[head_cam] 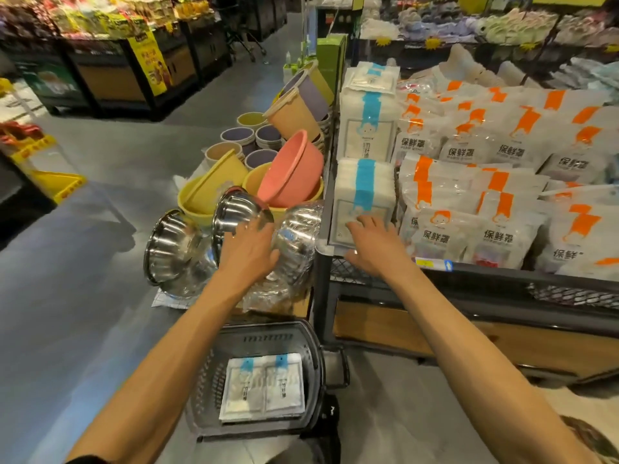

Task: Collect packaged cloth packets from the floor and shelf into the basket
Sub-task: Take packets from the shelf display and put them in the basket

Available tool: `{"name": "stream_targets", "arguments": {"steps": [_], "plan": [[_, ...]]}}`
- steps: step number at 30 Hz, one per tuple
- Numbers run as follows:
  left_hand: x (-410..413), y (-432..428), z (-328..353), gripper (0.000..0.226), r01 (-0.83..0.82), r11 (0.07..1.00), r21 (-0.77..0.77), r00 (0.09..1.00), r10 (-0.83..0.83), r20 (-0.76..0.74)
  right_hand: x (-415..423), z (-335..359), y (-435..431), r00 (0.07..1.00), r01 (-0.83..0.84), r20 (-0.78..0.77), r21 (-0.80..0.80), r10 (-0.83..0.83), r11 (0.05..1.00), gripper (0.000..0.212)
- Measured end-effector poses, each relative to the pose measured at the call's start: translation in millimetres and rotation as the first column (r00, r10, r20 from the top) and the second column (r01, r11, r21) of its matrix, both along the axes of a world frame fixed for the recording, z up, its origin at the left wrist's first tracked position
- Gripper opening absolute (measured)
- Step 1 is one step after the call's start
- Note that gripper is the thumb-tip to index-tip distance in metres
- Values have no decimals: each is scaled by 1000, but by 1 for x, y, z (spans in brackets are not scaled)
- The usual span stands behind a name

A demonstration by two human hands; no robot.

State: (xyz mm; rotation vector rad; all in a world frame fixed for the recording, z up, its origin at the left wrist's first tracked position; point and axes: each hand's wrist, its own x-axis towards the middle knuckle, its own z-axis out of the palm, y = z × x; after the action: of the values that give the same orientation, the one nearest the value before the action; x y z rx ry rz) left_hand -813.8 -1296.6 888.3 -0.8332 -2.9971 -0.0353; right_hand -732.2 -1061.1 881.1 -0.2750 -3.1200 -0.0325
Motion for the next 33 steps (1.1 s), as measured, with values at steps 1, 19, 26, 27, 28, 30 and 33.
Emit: {"name": "stream_targets", "arguments": {"steps": [1,19,26,27,28,30,33], "plan": [[5,-8,-2,56,-15,1000,7,1000,15,19,6,-1,-9,1000,-1,11,-21,1,1000,61],[13,-128,-65,47,-98,986,132,988,80,134,0,-49,-136,987,-32,154,-127,52,991,65],[-33,-176,-111,42,-60,993,102,985,42,170,-44,-102,-195,972,13,234,-152,23,988,61],[-38,-182,-122,41,-44,995,95,985,27,173,-50,-112,-202,972,23,234,-155,14,988,61],[-43,-187,-135,41,-30,995,90,984,14,177,-55,-123,-207,972,35,236,-158,3,987,60],[-52,-194,-165,43,-16,997,79,983,1,186,-62,-151,-215,970,52,242,-158,-12,986,61],[-62,-203,-220,44,-6,996,86,973,-14,231,-69,-204,-221,962,75,273,-153,-31,985,63]]}}
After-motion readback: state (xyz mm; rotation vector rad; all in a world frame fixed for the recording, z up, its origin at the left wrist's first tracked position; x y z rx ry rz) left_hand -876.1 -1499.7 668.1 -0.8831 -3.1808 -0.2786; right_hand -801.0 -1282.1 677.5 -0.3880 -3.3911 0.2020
